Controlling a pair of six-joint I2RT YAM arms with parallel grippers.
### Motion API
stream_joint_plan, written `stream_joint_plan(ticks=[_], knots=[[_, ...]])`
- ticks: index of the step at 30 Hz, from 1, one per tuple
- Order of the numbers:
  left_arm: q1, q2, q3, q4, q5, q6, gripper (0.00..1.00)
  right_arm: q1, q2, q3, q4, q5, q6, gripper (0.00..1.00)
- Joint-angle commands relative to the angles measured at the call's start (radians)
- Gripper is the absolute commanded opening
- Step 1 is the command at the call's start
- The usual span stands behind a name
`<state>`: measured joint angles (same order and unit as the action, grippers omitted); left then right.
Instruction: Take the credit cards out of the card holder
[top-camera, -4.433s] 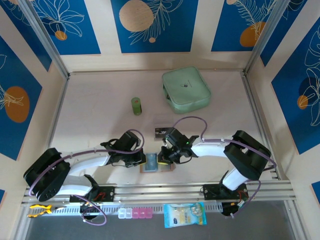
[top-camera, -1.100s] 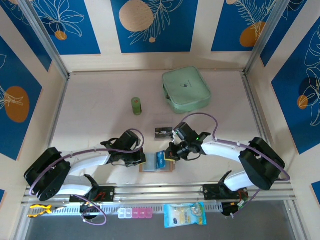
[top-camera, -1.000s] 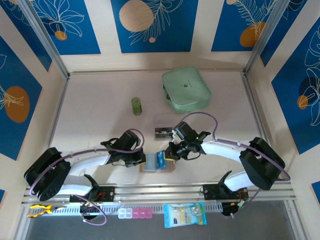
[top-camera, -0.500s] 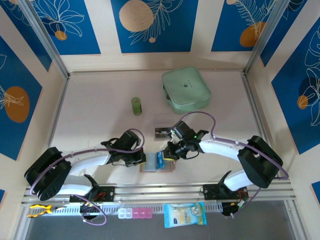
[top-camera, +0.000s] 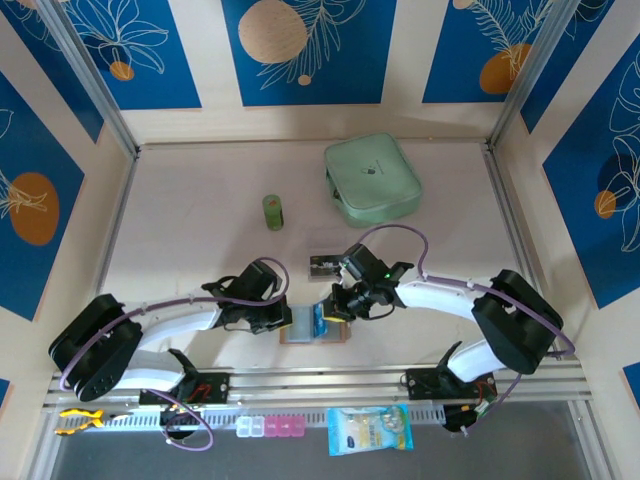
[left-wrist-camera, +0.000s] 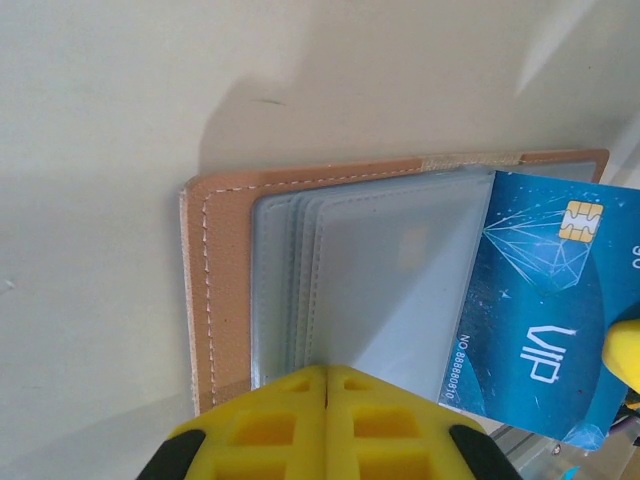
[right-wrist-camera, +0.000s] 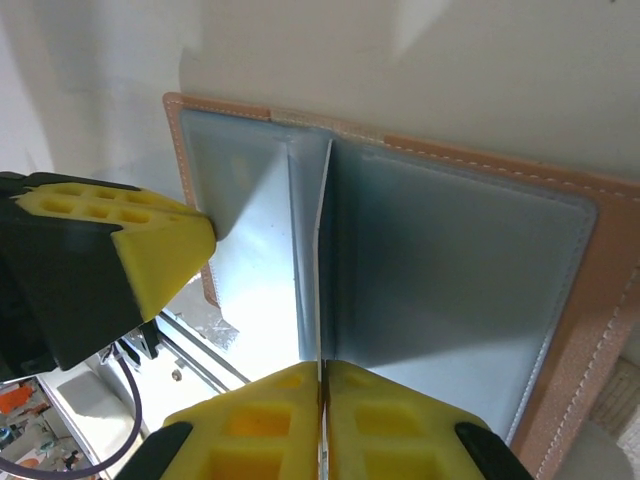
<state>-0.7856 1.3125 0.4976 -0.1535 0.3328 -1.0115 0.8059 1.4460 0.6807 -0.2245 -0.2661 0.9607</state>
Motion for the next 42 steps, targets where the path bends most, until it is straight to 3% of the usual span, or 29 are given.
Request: stream_joint_plan(ticks=[1, 9, 15, 18, 24, 29, 35, 42], knots=[[0.0, 0.01, -0.011, -0.042, -0.013, 0.009, 0.01, 0.006, 0.007, -0.002, -0.003, 0.005, 0.01, 0.07], [-0.001, -0.003, -0.011, -0.052, -0.017, 0.008, 0.05, -0.016, -0.08, 0.027, -0.113, 0.048, -0.033, 0.0], [0.0, -0.012, -0.013, -0.049, -0.019, 0.004, 0.06, -0.087, -0.174, 0.079, -0.237, 0.054, -0.165, 0.0], [0.0, -0.018, -0.014, -0.046, -0.02, 0.001, 0.07, -0.127, -0.183, 0.145, -0.313, 0.026, -0.321, 0.0], [-0.001, -0.026, -0.017, -0.043, -0.023, -0.001, 0.11, -0.158, -0.112, 0.326, -0.491, 0.122, -0.727, 0.0], [0.0, -0.044, -0.016, -0.035, -0.027, -0.008, 0.22, -0.175, 0.003, 0.502, -0.605, 0.237, -1.039, 0.0], [0.0, -0.091, -0.024, -0.062, -0.051, -0.007, 0.26, -0.149, 0.148, 0.685, -0.741, 0.302, -1.403, 0.0], [0.0, -0.153, -0.056, -0.07, -0.072, -0.025, 0.3, -0.147, 0.343, 0.895, -0.883, 0.41, -1.643, 0.0]])
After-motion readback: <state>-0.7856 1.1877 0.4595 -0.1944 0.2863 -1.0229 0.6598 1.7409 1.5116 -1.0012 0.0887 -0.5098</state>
